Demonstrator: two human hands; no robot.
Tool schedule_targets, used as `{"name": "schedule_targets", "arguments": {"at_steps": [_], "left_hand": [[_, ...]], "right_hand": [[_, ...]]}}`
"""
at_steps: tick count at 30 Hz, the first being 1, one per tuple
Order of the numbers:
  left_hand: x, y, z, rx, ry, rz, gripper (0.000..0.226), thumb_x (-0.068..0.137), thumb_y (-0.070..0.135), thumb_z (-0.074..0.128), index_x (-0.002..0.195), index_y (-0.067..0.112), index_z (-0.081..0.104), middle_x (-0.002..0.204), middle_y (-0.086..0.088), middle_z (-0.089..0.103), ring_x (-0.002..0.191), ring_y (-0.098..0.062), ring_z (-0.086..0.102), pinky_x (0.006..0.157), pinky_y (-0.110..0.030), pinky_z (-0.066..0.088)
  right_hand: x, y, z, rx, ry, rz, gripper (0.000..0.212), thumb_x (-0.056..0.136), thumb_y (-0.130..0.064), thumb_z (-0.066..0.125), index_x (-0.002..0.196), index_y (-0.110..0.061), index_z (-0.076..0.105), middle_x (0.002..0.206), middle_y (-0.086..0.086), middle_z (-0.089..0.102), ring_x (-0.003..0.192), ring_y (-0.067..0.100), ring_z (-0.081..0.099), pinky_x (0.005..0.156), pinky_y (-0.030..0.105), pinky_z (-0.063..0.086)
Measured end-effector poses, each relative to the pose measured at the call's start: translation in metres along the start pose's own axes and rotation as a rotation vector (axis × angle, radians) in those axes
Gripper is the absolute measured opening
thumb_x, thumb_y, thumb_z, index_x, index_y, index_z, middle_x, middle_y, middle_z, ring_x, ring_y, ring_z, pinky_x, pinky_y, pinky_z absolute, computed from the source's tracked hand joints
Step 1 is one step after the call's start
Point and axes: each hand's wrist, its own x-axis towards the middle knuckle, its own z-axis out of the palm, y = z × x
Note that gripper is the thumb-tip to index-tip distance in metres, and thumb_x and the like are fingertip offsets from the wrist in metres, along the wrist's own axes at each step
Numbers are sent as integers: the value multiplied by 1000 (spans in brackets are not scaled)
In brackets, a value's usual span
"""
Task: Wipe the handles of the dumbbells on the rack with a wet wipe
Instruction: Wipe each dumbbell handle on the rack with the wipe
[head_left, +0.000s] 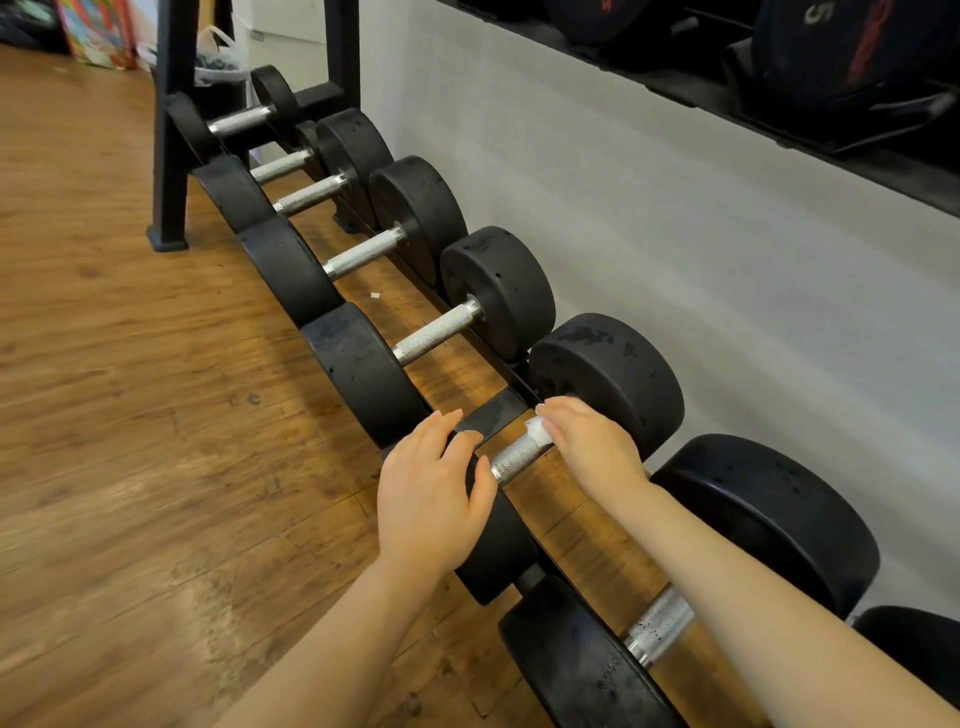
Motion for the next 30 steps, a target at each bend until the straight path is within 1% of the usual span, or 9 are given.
{"name": "schedule_targets", "arguments": {"at_steps": [4,6,9,13,16,19,23,27,30], "left_hand": [[-1,-1,1,-1,-5,-5,44,93,39,38,110,18,73,125,-2,66,122,-22,59,97,-38,47],[0,-1,1,0,-10,-5,44,93,39,37,110,19,73,125,-2,66,122,-22,59,97,-39,48],[-1,-1,1,6,-4,-6,44,93,39,37,109,18,73,125,-3,66,122,-22,59,97,-39,48],[0,-1,1,-2,-4,-2,45,93,39,37,110,18,73,125,-3,66,121,-22,59,97,-38,47],[-1,-1,1,0,-8,-1,45,93,39,37,110,18,73,126,-3,66,121,-22,59,97,-37,47],[-1,-1,1,4,-6,-2,45,93,39,37,110,18,73,126,-3,66,121,-22,59,97,-37,47],[0,-1,2,-12,-8,-5,45,93,39,37,110,18,72,126,-3,65,121,-21,59,97,-38,48],[-1,-1,2,-10,-7,-10,46,93,40,36,111,18,72,126,-3,65,121,-21,59,98,-38,47],[0,-1,2,-12,-3,-9,46,93,40,36,110,18,73,126,-3,66,122,-22,59,98,-38,46]], "right_hand": [[-1,1,-1,11,-44,-47,46,96,-15,57,141,-17,47,142,0,49,122,18,54,100,35,48],[-3,2,-1,16,-31,-45,46,97,-15,56,142,-18,47,144,-1,47,123,17,52,100,35,48],[-6,-1,0,62,-24,-76,39,101,-16,49,140,-16,50,142,-2,50,123,15,52,100,29,46],[-6,3,-6,111,-63,-104,37,103,-24,44,139,-21,51,140,-6,50,123,9,51,98,20,40],[-5,2,-5,123,-43,-83,36,102,-25,44,137,-20,52,138,-6,52,121,9,52,98,22,41],[-5,0,-5,105,-81,-121,35,103,-25,43,137,-21,53,139,-7,50,121,9,51,98,23,41],[-3,3,-7,64,-53,-90,35,103,-26,42,136,-20,53,137,-7,50,113,11,56,92,22,45],[-11,-8,2,63,-70,-113,38,103,-20,44,141,-21,48,146,-6,44,122,15,54,98,33,48],[-10,-3,3,42,-44,-103,39,102,-21,45,141,-22,48,146,-5,45,123,14,53,98,33,49]]}}
